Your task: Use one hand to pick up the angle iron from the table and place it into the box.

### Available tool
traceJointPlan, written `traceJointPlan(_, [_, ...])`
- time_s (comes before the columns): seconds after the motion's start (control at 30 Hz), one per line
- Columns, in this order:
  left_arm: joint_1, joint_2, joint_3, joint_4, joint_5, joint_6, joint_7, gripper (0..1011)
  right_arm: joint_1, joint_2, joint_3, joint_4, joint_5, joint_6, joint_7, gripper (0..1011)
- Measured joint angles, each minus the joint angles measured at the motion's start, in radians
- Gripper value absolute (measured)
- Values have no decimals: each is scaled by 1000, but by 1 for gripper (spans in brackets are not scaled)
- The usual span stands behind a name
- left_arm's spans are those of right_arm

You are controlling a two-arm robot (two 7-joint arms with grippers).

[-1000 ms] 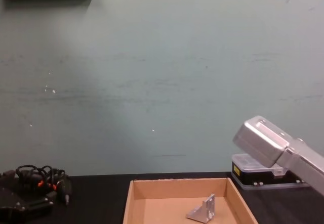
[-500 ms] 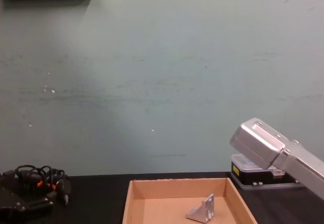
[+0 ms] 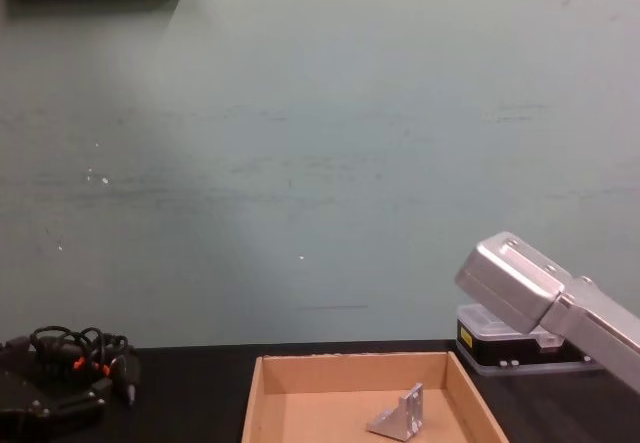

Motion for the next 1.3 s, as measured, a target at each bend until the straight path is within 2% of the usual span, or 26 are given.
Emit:
traceJointPlan(0.1, [0,0,0,0,0,0,0,1011,0,0,0,0,0,0,0,609])
traceJointPlan(0.23, [0,0,0,0,0,0,0,1011,0,1,0,-1,1,0,0,453])
traceJointPlan(0.53, [0,0,0,0,0,0,0,1011,-3,1,5,-6,-1,-6,0,446])
traceJointPlan(0.77, [0,0,0,0,0,0,0,1011,-3,-2,42,-44,0,-37,12,445])
traceJointPlan(0.87, [0,0,0,0,0,0,0,1011,18,-11,64,-52,8,-48,16,446])
traceJointPlan(1.03, [0,0,0,0,0,0,0,1011,62,-33,74,-30,11,-60,18,446])
traceJointPlan(1.13, [0,0,0,0,0,0,0,1011,103,-58,70,13,9,-71,20,446])
traceJointPlan(1.3, [0,0,0,0,0,0,0,1011,178,-116,51,126,-1,-88,21,445])
